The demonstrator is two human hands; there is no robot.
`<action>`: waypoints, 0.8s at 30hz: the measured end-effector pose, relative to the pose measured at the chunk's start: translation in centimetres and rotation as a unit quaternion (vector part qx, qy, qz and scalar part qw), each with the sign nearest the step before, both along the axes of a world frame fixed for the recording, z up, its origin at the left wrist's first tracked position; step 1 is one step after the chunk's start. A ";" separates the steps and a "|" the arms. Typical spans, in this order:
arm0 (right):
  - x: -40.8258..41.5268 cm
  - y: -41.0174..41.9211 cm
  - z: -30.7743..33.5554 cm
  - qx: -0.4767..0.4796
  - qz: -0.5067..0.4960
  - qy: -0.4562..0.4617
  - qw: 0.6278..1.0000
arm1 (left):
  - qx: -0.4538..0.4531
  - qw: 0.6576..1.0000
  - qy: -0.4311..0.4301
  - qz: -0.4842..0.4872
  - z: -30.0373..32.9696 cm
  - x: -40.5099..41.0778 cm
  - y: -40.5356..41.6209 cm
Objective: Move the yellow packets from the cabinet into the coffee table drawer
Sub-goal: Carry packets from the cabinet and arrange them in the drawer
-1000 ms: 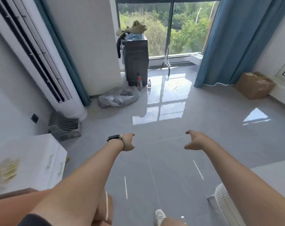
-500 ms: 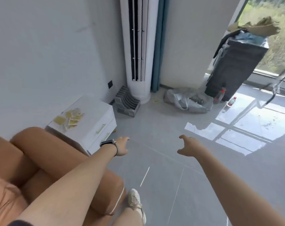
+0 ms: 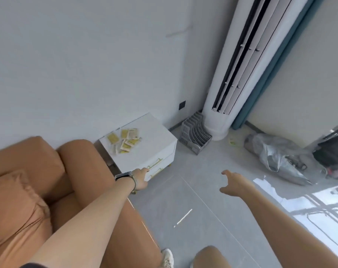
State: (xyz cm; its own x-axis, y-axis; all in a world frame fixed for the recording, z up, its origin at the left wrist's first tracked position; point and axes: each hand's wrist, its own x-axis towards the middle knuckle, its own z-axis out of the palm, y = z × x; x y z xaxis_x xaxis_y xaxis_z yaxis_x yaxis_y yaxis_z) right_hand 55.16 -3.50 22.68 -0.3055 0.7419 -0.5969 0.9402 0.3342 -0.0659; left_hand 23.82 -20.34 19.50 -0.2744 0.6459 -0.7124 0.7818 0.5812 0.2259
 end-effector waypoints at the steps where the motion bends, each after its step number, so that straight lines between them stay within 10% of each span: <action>1: -1.5 1.1 -0.2 -0.003 0.009 -0.002 1.000 | 0.001 1.000 -0.004 0.008 -0.5 -0.9 0.3; 24: -35.4 21.8 -7.7 -0.096 0.317 -0.011 0.943 | -0.015 0.920 -0.116 0.375 -9.3 -12.9 9.6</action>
